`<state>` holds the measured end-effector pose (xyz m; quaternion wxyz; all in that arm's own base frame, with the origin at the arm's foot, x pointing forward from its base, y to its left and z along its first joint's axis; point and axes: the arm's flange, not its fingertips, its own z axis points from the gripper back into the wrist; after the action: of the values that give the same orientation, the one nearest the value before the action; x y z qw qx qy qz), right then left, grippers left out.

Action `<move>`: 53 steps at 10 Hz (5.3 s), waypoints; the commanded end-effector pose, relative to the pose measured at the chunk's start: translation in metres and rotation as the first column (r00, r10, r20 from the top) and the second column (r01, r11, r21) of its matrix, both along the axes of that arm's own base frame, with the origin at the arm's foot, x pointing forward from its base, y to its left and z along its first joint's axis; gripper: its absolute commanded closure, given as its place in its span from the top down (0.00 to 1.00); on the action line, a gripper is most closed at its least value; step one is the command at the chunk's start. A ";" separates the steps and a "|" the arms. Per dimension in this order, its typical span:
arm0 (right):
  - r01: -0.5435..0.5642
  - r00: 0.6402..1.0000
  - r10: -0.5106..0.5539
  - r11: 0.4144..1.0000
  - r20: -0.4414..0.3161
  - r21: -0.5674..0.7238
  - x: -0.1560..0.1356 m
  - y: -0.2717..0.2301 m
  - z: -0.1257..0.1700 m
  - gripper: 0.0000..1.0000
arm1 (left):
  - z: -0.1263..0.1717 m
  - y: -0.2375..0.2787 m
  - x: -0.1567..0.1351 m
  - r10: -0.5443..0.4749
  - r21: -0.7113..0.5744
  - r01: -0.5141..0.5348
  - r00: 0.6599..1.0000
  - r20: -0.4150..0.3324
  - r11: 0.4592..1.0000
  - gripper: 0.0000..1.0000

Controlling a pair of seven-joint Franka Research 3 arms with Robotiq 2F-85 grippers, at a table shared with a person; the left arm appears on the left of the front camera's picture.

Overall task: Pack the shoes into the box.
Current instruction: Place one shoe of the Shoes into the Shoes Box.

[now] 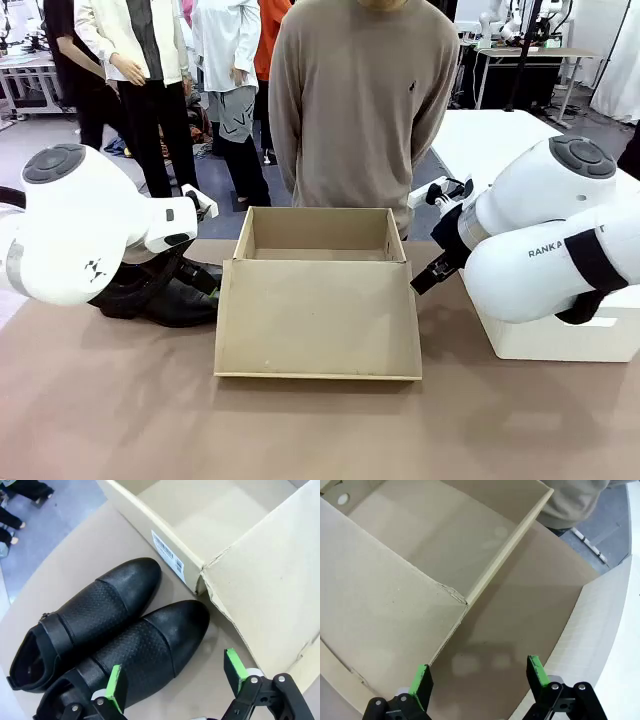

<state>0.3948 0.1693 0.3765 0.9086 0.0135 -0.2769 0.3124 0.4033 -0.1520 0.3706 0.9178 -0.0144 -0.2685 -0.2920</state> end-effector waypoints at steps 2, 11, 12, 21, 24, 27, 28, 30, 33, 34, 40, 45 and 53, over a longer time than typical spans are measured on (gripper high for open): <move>0.000 1.000 0.000 1.000 0.002 0.001 0.000 0.000 0.000 1.00 | 0.000 0.000 0.000 0.000 0.000 0.000 1.000 0.000 1.000 1.00; 0.000 1.000 0.000 1.000 0.002 0.001 0.000 0.000 0.000 1.00 | 0.000 0.000 0.000 0.000 0.000 0.000 1.000 0.000 1.000 1.00; -0.001 1.000 0.001 1.000 0.000 -0.001 0.000 0.000 0.000 1.00 | 0.000 0.000 0.000 0.000 0.000 0.000 1.000 0.000 1.000 1.00; -0.106 0.994 0.108 0.993 -0.026 0.057 -0.024 -0.021 0.111 1.00 | 0.112 -0.001 -0.034 -0.111 0.061 0.108 0.993 0.047 0.992 1.00; -0.193 0.981 0.195 0.976 -0.009 0.097 -0.031 -0.031 0.120 1.00 | 0.131 0.004 -0.037 -0.255 0.071 0.251 0.966 0.047 0.965 1.00; -0.343 0.939 0.342 0.929 0.035 0.136 -0.035 -0.054 0.143 1.00 | 0.162 0.013 -0.026 -0.472 0.061 0.471 0.882 0.003 0.880 1.00; -0.395 0.919 0.392 0.905 0.052 0.159 -0.035 -0.062 0.149 1.00 | 0.168 0.017 -0.023 -0.530 0.048 0.529 0.848 0.007 0.847 1.00; -0.472 0.881 0.467 0.858 0.074 0.205 -0.033 -0.073 0.160 1.00 | 0.178 0.025 -0.014 -0.628 -0.002 0.628 0.778 0.029 0.778 1.00; -0.551 0.832 0.543 0.788 0.111 0.275 -0.030 -0.087 0.175 1.00 | 0.189 0.035 -0.005 -0.668 -0.045 0.674 0.737 0.103 0.737 1.00; -0.568 0.818 0.565 0.766 0.108 0.301 -0.029 -0.090 0.179 1.00 | 0.189 0.039 -0.003 -0.665 -0.049 0.674 0.736 0.127 0.737 1.00; -0.573 0.813 0.574 0.757 0.099 0.313 -0.038 -0.086 0.183 1.00 | 0.187 0.044 -0.004 -0.651 -0.054 0.661 0.748 0.130 0.748 1.00; -0.573 0.813 0.574 0.757 0.099 0.313 -0.038 -0.086 0.183 1.00 | 0.187 0.044 -0.004 -0.651 -0.054 0.661 0.748 0.130 0.748 1.00; -0.573 0.813 0.574 0.757 0.099 0.313 -0.038 -0.086 0.183 1.00 | 0.212 0.046 0.031 -0.750 0.213 0.759 0.646 -0.139 0.615 1.00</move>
<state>0.3546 0.0830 0.5625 0.7665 0.2395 -0.2974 0.5163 0.4195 -0.1078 0.5737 0.7236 -0.0387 -0.1998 -0.6595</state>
